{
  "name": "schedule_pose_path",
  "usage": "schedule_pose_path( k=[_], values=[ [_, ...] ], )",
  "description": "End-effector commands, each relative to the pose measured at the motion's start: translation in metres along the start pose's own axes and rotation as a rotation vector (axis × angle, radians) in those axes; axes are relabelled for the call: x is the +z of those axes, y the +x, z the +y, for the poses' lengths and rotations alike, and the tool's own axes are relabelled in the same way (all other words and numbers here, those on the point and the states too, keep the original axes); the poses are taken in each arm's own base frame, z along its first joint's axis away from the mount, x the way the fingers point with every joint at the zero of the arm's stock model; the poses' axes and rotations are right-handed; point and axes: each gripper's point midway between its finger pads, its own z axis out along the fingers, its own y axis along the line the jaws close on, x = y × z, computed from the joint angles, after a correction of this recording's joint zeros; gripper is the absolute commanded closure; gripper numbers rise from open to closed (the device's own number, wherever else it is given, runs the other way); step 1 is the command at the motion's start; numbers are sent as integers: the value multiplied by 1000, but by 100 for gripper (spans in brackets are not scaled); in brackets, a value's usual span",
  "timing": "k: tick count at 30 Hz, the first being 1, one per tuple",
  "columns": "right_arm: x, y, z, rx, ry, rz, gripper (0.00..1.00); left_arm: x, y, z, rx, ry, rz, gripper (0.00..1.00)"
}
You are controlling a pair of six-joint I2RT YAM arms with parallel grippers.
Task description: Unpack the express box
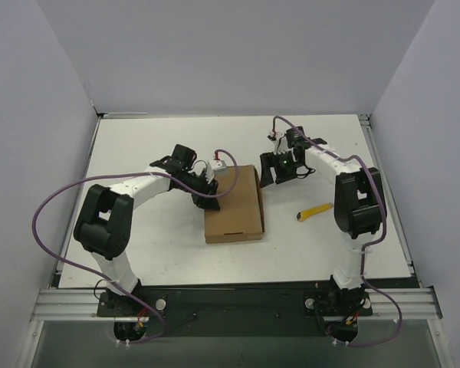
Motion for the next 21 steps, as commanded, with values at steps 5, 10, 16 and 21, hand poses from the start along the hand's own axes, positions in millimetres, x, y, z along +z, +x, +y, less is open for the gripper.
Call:
schedule_pose_path(
  k=[5,10,16,21],
  values=[
    [-1,20,-28,-63,141,69,33,5,21,7,-7,-33,82,61],
    [-7,18,-29,-159,223,82,34,6,22,6,-10,-31,86,61],
    [-9,32,-43,-373,443,198,34,7,22,5,-1,-28,90,61],
    [-12,36,-48,-375,469,213,34,7,21,4,5,-27,89,61]
  ],
)
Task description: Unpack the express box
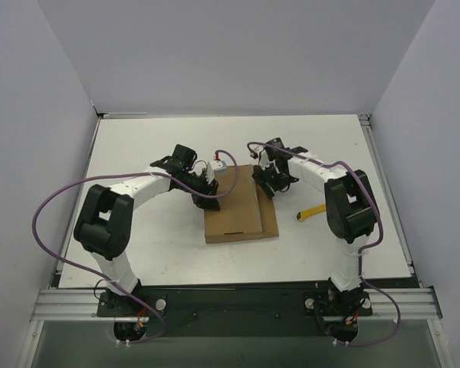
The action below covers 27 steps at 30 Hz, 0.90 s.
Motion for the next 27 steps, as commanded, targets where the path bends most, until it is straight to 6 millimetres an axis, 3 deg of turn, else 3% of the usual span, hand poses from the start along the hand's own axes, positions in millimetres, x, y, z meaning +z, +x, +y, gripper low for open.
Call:
schedule_pose_path(
  k=[1,6,8,11,16,22,27],
  values=[
    [-6,15,-15,-30,80,65,34,7,20,4,-3,-22,83,61],
    [-36,-18,-14,37,35,-60,34,6,17,3,7,-24,82,61],
    [-46,-27,-5,60,-38,-105,34,6,16,3,10,-21,83,61],
    [-54,-28,8,91,-120,-115,36,7,16,2,11,-17,86,61],
    [-45,-12,28,160,-224,-58,36,1,7,2,43,-13,82,61],
    [-30,5,25,266,-294,-3,38,-10,-1,-2,114,-11,91,61],
    [-18,10,29,344,-424,23,40,-12,8,-6,117,-1,115,61]
  ],
)
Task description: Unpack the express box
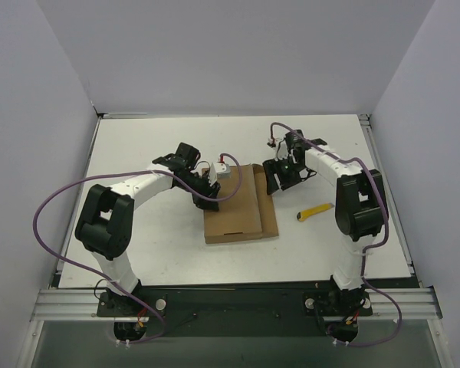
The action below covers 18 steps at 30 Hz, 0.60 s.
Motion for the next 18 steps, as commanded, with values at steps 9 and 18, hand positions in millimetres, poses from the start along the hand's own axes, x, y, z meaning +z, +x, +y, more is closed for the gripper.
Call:
schedule_pose_path(
  k=[9,18],
  values=[
    [28,23,45,180,-404,119,46,-2,28,-10,17,33,93,61],
    [43,31,49,257,-437,174,63,4,35,-6,10,43,111,61]
  ],
)
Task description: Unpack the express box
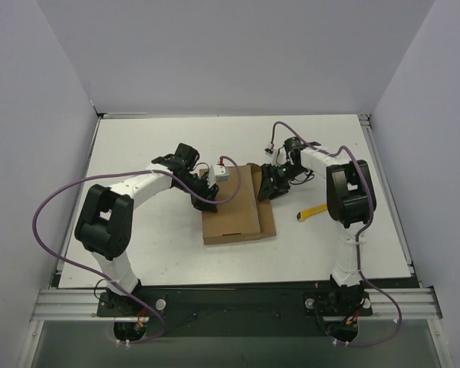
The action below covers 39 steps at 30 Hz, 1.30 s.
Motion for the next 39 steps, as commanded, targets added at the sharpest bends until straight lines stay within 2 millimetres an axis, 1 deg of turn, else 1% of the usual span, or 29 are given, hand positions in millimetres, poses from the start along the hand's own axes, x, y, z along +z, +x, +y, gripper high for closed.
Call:
schedule_pose_path(
  k=[1,2,3,4,5,7,9,10,12,13,14,16,19,21,23,24,25,26,27,28,30,32,33,34,35,36,37,38,39],
  values=[
    [6,15,0,66,-29,54,66,5,26,-3,-42,26,86,61],
    [3,14,-3,62,-19,46,70,4,26,-3,-45,31,83,61],
    [-3,11,-6,61,-5,30,86,3,26,-1,-43,28,79,61],
    [-12,6,-4,43,6,4,95,-1,25,3,-47,20,69,61],
    [-19,1,-4,39,20,-16,100,-2,23,5,-45,15,59,61],
    [-38,-16,1,22,34,-77,100,-9,18,13,-46,-4,38,61],
    [-66,-33,15,10,57,-151,100,-16,10,19,-41,-28,11,61],
    [-89,-50,31,-39,62,-216,100,-18,9,21,-44,-39,-1,61],
    [-111,-57,50,-64,50,-250,100,-22,7,28,-55,-67,-35,61],
    [-130,-66,69,-83,37,-298,100,-21,8,29,-63,-70,-42,60],
    [-140,-66,81,-85,15,-305,100,-22,7,35,-66,-84,-56,61],
    [-157,-68,100,-87,-1,-337,100,-19,11,34,-97,-81,-67,61],
    [-175,-68,119,-69,-2,-365,100,-17,8,37,-114,-94,-100,60],
    [-180,-69,123,-52,11,-377,100,-23,1,38,-115,-108,-128,61],
    [-186,-70,130,-44,23,-386,100,-36,-12,34,-107,-121,-175,60],
    [-187,-70,128,-39,53,-392,100,-44,-14,34,-110,-134,-196,60],
    [-187,-70,128,-35,67,-386,100,-57,-25,29,-86,-149,-239,60],
    [-189,-72,130,-58,84,-390,100,-65,-29,27,-90,-156,-257,60],
    [-185,-72,123,-51,115,-380,100,-74,-30,27,-94,-171,-274,60],
    [-184,-71,120,-46,128,-373,100,-86,-39,21,-74,-183,-298,60],
    [-181,-72,114,-21,145,-364,100,-102,-44,19,-68,-211,-319,61],
    [-181,-72,117,-16,136,-362,100,-123,-60,13,-39,-241,-352,65],
    [-182,-74,121,-30,134,-367,100,-133,-70,10,-32,-257,-383,65],
    [-183,-73,123,-35,132,-367,100,-153,-98,7,11,-302,-476,65],
    [-182,-74,124,-41,133,-366,100,-161,-112,4,44,-317,-526,65],
    [-181,-75,127,-42,126,-364,100,-178,-140,5,145,-366,-618,63],
    [-181,-75,129,-37,116,-364,100,-180,-154,-4,141,-349,-664,63],
    [-180,-77,131,-30,105,-363,100,-186,-170,-6,172,-352,-703,63],
    [-178,-79,133,-9,89,-360,100,-180,-180,-1,173,-328,-719,66]
  ],
)
